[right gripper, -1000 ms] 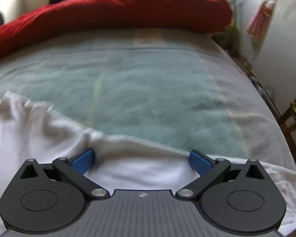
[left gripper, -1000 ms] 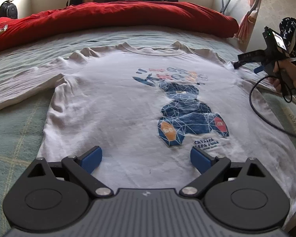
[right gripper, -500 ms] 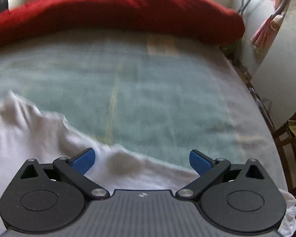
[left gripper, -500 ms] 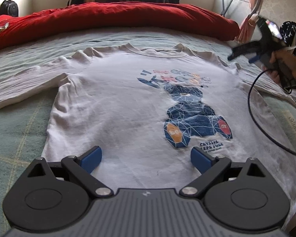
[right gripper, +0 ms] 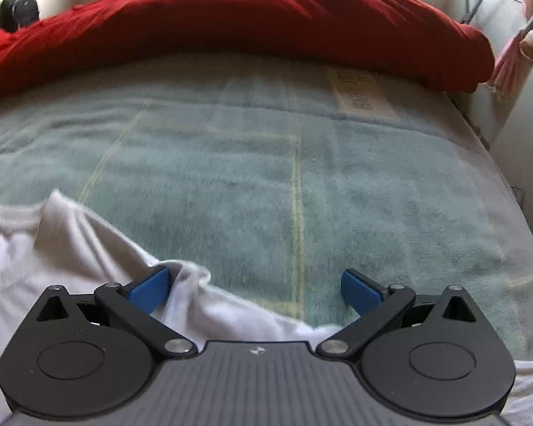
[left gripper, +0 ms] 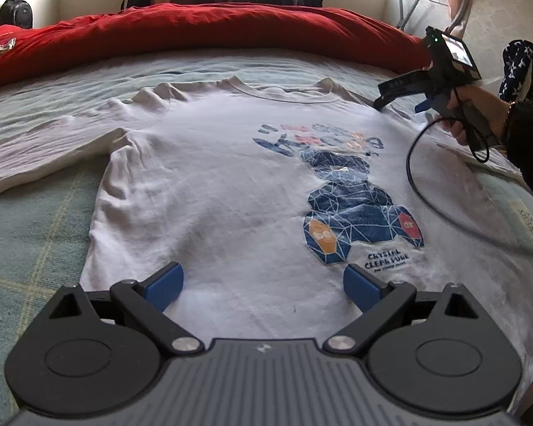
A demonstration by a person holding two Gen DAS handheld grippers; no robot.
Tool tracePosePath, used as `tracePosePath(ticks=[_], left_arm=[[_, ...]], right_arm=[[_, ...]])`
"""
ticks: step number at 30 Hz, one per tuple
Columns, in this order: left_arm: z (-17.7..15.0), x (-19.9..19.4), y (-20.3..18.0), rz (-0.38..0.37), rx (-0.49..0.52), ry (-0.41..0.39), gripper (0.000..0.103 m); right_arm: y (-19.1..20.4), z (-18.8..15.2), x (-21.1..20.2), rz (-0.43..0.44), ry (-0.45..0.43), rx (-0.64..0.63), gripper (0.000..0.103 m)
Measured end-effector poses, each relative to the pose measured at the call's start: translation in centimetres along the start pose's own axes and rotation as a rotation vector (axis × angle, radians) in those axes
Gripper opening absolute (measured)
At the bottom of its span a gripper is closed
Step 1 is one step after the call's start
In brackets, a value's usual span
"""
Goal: Fold clothes
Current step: 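Pull both open grippers back from the shirt toward its hem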
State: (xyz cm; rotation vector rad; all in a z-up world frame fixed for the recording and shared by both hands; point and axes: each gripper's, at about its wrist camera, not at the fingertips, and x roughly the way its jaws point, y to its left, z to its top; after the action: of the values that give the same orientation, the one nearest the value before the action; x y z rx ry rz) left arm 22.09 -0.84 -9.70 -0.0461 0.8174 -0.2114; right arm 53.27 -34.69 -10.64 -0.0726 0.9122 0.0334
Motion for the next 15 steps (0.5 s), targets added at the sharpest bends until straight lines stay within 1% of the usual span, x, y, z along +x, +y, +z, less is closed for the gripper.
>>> tracePosePath(ticks=[4, 9, 12, 15], left_arm=[[0.0, 0.0, -0.1, 0.008, 0.004, 0.001, 0.097], [0.1, -0.7, -0.5, 0.04, 0.05, 0.007, 0.097], [0.0, -1.6, -0.4, 0.056, 0.06, -0.002, 0.097], [-0.3, -3.0, -0.2, 0.034, 0.068, -0.014, 0.097]], right_arm=[[0.7, 0.1, -2.9, -0.025, -0.05, -0.052, 0.103], [1.5, -0.3, -8.6, 0.004, -0.117, -0.103, 0.103], [2.2, -1.6, -12.8, 0.034, -0.145, -0.132, 0.103], [3.0, -3.8, -17.0, 0.071, -0.166, -0.165, 0.103]])
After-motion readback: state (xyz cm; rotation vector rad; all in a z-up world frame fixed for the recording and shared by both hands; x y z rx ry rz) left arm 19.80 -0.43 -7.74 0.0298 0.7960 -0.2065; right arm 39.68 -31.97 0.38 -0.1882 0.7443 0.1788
